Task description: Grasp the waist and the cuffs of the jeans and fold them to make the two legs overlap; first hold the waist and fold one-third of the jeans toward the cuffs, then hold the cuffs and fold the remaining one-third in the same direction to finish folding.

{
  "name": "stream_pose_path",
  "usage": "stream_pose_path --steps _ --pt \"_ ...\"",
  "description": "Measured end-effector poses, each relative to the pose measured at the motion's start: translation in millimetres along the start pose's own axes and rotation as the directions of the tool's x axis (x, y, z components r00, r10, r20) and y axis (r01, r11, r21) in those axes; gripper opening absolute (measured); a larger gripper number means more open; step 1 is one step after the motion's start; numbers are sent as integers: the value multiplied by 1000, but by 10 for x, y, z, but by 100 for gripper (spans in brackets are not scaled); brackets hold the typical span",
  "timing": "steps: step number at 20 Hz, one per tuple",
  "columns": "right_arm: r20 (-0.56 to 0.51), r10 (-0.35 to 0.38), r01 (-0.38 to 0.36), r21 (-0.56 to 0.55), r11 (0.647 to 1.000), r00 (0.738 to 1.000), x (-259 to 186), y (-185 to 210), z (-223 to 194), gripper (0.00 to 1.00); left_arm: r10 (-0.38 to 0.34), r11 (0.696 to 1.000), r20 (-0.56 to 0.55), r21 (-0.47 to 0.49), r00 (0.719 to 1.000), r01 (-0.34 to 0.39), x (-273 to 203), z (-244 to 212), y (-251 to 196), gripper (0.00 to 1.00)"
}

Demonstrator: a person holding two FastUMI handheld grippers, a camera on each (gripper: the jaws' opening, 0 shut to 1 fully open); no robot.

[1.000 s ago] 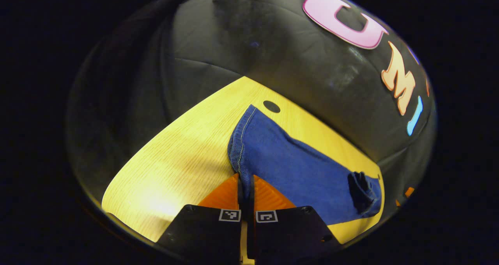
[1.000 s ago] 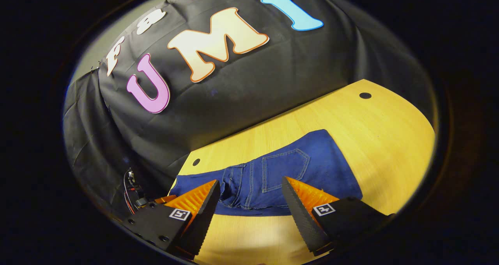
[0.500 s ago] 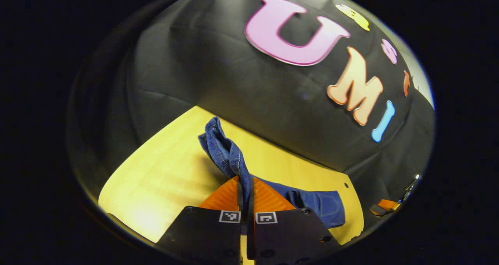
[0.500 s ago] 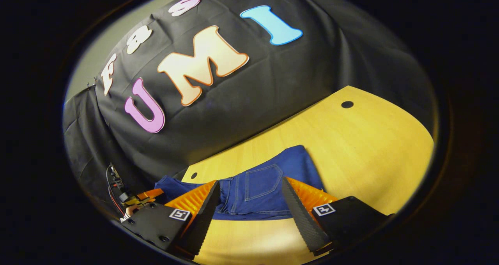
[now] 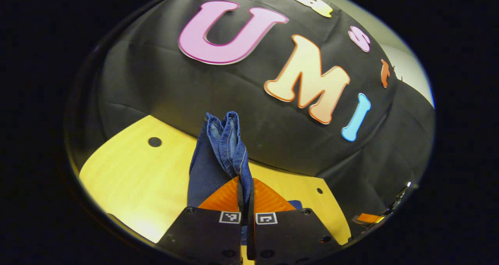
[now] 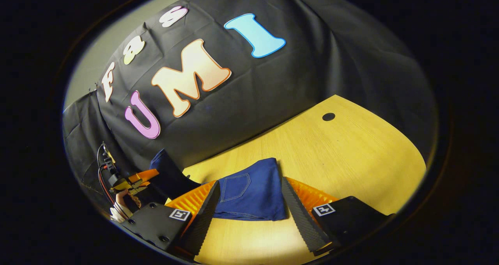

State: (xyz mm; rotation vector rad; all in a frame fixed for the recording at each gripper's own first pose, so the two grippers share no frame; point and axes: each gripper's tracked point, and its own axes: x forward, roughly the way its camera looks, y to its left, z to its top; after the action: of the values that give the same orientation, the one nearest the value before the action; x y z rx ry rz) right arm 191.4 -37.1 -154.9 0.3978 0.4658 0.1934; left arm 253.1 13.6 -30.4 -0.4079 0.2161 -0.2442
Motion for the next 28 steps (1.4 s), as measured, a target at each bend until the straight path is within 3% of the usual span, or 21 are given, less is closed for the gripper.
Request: stream_pose_path --steps 3,4,5,7,8,9,10,12,15,16,17,18,19,20,22,23,26,27,28 --pt "-23 21 -20 37 999 1000 29 -146 -25 98 -41 999 -40 26 998 42 180 -269 -524 0" --pt "-31 20 -19 45 999 999 44 -173 -48 93 -49 998 -62 40 997 51 253 -393 -679 0" --pt "-34 21 -19 48 999 999 54 -228 -57 98 -50 997 -82 56 995 55 308 -500 -821 0" --pt "-33 12 -10 44 999 999 27 -389 -41 98 -67 992 -121 98 990 79 433 -731 -1065 0" --pt "-34 5 -4 41 999 999 18 -451 -45 93 -83 988 -142 115 986 100 467 -884 -1181 0" --pt "-38 -2 3 40 999 999 0 -517 -47 98 -99 985 -163 128 982 120 500 -1034 -1278 0" --pt "-42 -8 10 44 999 999 -12 -583 -54 94 -113 979 -192 146 975 142 540 -1204 -1386 0" --pt "-50 -24 26 44 999 998 -27 -698 -77 98 -110 964 -255 208 961 166 564 -1567 -1453 0" --pt "-58 -21 24 45 999 998 -69 -743 -127 94 -105 929 -327 304 939 209 538 -2031 -1455 0" --pt "-64 -15 18 43 999 998 -70 -727 -152 98 -96 919 -345 329 934 216 538 -2143 -1439 0" --pt "-72 -13 16 37 999 997 -61 -716 -194 93 -80 912 -355 352 931 213 531 -2223 -1398 0" --pt "-78 -15 17 29 999 997 -52 -710 -225 98 -69 905 -367 368 928 213 526 -2288 -1381 0" --pt "-86 -16 18 22 1000 996 -51 -696 -251 93 -58 903 -371 377 927 208 516 -2341 -1361 0" --pt "-88 -12 14 20 1000 996 -44 -672 -267 98 -52 905 -377 373 925 204 487 -2413 -1359 1" --pt "-89 4 -2 24 1000 996 -35 -586 -270 98 -124 919 -391 302 912 255 429 -2472 -1568 6" --pt "-91 12 -9 28 1000 996 -17 -532 -277 98 -157 922 -384 274 910 275 382 -2431 -1680 12" --pt "-83 26 -24 28 999 996 -16 -369 -282 98 -169 928 -324 266 931 261 188 -2190 -1744 77" --pt "-75 31 -29 22 999 997 -32 -295 -264 98 -161 929 -306 275 938 249 108 -2090 -1706 78" --pt "-66 36 -35 11 999 997 -59 -215 -258 98 -155 930 -286 281 946 238 14 -1981 -1661 89"
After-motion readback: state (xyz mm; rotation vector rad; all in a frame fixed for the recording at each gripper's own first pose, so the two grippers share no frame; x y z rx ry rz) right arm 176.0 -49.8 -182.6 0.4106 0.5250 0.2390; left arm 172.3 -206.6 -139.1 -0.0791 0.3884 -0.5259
